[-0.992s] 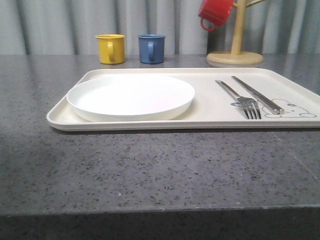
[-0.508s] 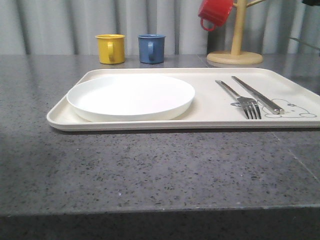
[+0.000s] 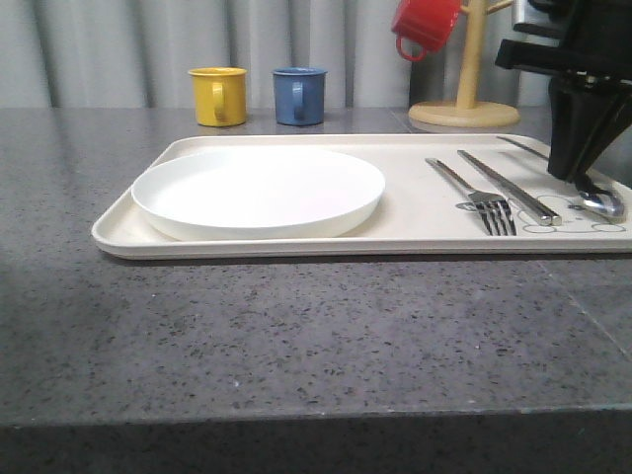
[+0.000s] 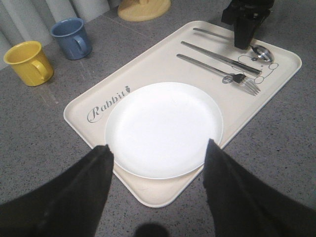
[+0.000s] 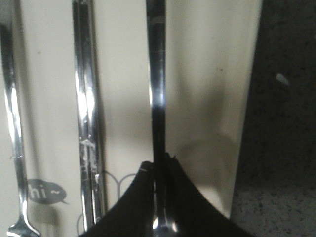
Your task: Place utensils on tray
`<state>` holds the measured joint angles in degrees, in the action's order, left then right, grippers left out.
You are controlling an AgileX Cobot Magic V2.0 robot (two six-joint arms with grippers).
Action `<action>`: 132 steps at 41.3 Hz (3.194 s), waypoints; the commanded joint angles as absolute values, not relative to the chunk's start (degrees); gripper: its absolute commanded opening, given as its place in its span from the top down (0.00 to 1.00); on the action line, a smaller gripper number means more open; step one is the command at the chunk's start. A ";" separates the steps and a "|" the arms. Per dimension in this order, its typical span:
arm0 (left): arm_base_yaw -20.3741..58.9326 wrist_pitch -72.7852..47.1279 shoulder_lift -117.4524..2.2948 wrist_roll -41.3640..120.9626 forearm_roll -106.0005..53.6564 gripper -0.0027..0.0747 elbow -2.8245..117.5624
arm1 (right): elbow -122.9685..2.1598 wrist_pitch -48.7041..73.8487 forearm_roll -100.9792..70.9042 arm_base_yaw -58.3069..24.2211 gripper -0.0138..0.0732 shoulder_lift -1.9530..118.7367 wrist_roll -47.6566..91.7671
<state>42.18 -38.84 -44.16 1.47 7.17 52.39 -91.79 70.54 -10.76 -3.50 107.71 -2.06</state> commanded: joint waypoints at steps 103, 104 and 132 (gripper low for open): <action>42.63 -33.16 -44.60 0.94 4.49 0.99 54.02 | -47.89 50.24 -5.58 -22.43 0.92 18.37 8.62; 42.63 -33.16 -44.60 0.94 4.49 0.99 54.02 | -47.89 50.24 -5.58 -22.43 0.92 18.37 8.62; 26.24 -15.98 -31.96 1.10 4.98 0.99 33.03 | -47.89 50.31 -5.58 -22.43 0.92 18.37 8.62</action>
<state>30.96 -26.98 -35.86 1.47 6.11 37.86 -46.83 54.35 -5.96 -22.46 17.57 8.47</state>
